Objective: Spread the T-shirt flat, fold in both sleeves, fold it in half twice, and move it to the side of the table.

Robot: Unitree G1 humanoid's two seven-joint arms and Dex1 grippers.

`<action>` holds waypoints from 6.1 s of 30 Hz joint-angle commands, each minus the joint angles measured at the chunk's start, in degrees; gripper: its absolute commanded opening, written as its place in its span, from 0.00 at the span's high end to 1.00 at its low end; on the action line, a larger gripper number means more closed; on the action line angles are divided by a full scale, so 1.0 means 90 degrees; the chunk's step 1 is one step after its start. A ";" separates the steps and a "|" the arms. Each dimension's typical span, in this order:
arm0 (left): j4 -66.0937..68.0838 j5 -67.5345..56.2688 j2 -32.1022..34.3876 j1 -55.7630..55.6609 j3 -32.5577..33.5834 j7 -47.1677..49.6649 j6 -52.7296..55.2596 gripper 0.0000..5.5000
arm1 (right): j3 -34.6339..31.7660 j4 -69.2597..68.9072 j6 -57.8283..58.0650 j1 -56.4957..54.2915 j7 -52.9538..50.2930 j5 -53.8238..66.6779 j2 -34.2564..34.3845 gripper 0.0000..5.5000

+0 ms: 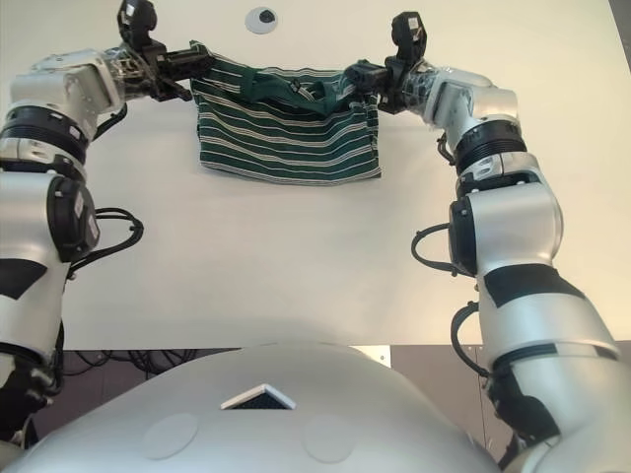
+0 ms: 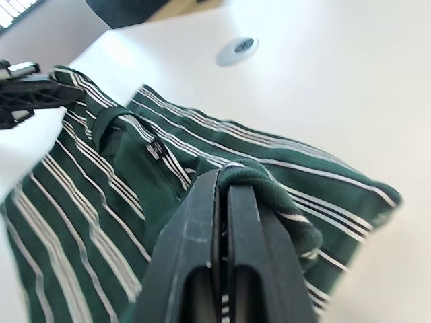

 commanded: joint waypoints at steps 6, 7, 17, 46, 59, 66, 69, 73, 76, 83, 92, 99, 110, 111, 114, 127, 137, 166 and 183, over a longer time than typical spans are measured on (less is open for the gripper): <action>0.0084 -0.0233 -0.0359 0.0024 0.1135 0.1207 -0.0272 0.84 | -0.1360 0.0253 -0.0378 -0.0044 -0.0667 0.0048 0.0140 0.83; 0.0093 -0.0341 -0.0365 0.0001 0.1350 0.1421 -0.0226 0.81 | -0.1506 0.0227 -0.0565 -0.0062 -0.0793 0.0035 0.0118 0.80; -0.0161 -0.0122 -0.0235 0.0174 0.1612 0.1265 -0.0033 0.55 | -0.1735 -0.0129 -0.0955 0.0307 -0.0658 -0.0554 0.0055 0.76; -0.5148 0.0385 0.0409 0.2712 -0.0693 -0.0806 0.0054 0.54 | -0.1379 -0.3952 -0.0071 0.2348 -0.0021 -0.0580 -0.0356 0.76; -0.7468 -0.0649 -0.1798 0.3455 -0.1114 0.0938 0.1705 0.54 | -0.1716 -0.5495 0.0601 0.3257 -0.0927 -0.0349 -0.0383 0.76; -0.7721 -0.0191 -0.2249 0.3922 -0.1583 0.1944 0.1927 0.54 | -0.1690 -0.5851 0.0830 0.3369 -0.1051 -0.0212 -0.0384 0.76; -0.7654 -0.0151 -0.2301 0.4010 -0.1741 0.2002 0.1985 0.54 | -0.1686 -0.5925 0.0883 0.3466 -0.1108 -0.0200 -0.0332 0.76; -0.7405 0.0017 -0.2462 0.3991 -0.1860 0.2338 0.2043 0.54 | -0.1664 -0.6067 0.0974 0.3548 -0.1182 -0.0160 -0.0250 0.76; -0.7264 0.0224 -0.2605 0.3975 -0.1997 0.2645 0.2209 0.54 | -0.1657 -0.6200 0.1042 0.3597 -0.1258 -0.0126 -0.0207 0.76; -0.7268 0.0668 -0.2317 0.4071 -0.2677 0.2382 0.2553 0.54 | -0.1606 -0.6332 0.1169 0.3640 -0.1447 -0.0057 -0.0214 0.76; -0.9173 0.0845 0.0895 0.5182 -0.3663 -0.0360 0.1374 0.54 | -0.2063 -0.6885 0.1485 0.3923 -0.1530 0.0279 -0.0540 0.76; -0.8432 0.1117 0.3406 0.5325 -0.3495 -0.2821 -0.1368 0.54 | -0.2121 -0.7048 0.1759 0.3944 -0.1433 0.0338 -0.0713 0.76; -0.9381 -0.1814 0.3920 0.5317 -0.1773 -0.3623 -0.0539 0.54 | -0.1436 -0.7746 0.1782 0.4493 -0.1238 0.0114 -0.0556 0.76; -0.9471 -0.2045 0.3998 0.5366 -0.1592 -0.3668 -0.0273 0.54 | -0.1330 -0.7826 0.1733 0.4509 -0.1210 0.0104 -0.0510 0.76; -0.9474 -0.2480 0.3945 0.5295 -0.1210 -0.3699 0.0349 0.54 | -0.1130 -0.7940 0.1623 0.4548 -0.1216 0.0083 -0.0415 0.76; -0.5754 -0.0296 0.1169 0.3483 -0.0377 0.0783 -0.0550 0.54 | 0.0692 -0.4774 -0.0733 0.2600 -0.0673 -0.1364 0.0589 0.76; -0.4894 0.0210 0.0697 0.3215 -0.0306 0.1136 -0.1051 0.54 | 0.0162 -0.2301 -0.1847 0.1571 0.0903 -0.1029 0.1031 0.76; -0.2896 0.0899 -0.0611 0.2952 -0.0815 0.0836 -0.1055 0.54 | -0.1654 -0.5679 0.0757 0.2720 0.0724 0.0453 -0.0002 0.76; -0.0323 0.1254 -0.1683 0.0823 -0.0659 0.0321 -0.1852 0.54 | -0.1439 -0.6370 0.1454 0.3032 0.0288 0.0664 -0.0137 0.76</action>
